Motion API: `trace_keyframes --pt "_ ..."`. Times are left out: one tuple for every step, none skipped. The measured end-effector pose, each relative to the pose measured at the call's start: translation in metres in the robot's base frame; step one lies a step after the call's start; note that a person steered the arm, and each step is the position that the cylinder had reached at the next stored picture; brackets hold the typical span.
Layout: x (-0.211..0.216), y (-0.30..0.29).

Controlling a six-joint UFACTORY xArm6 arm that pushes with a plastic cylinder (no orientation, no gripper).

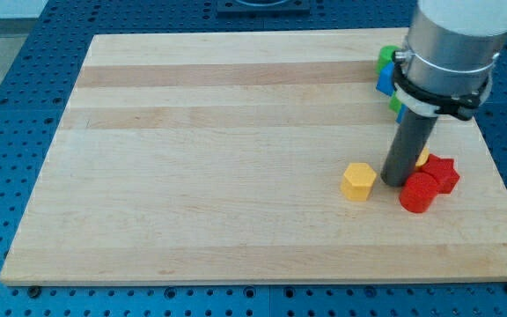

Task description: Push yellow hexagon to the bottom of the blue triangle

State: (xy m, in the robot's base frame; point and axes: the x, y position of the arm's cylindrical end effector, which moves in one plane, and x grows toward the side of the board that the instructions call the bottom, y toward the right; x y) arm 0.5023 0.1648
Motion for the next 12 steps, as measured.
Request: trace_keyframes --pt "0.021 0.000" --pt "0.030 0.001" --pt "0.039 -0.005" --pt "0.069 -0.052" --pt "0.062 -0.099" --pt "0.022 -0.094" --pt "-0.017 -0.072" --pt "-0.028 -0.079" --pt "0.003 -0.095" --pt "0.051 -0.085" --pt "0.042 -0.055" --pt "0.001 -0.034"
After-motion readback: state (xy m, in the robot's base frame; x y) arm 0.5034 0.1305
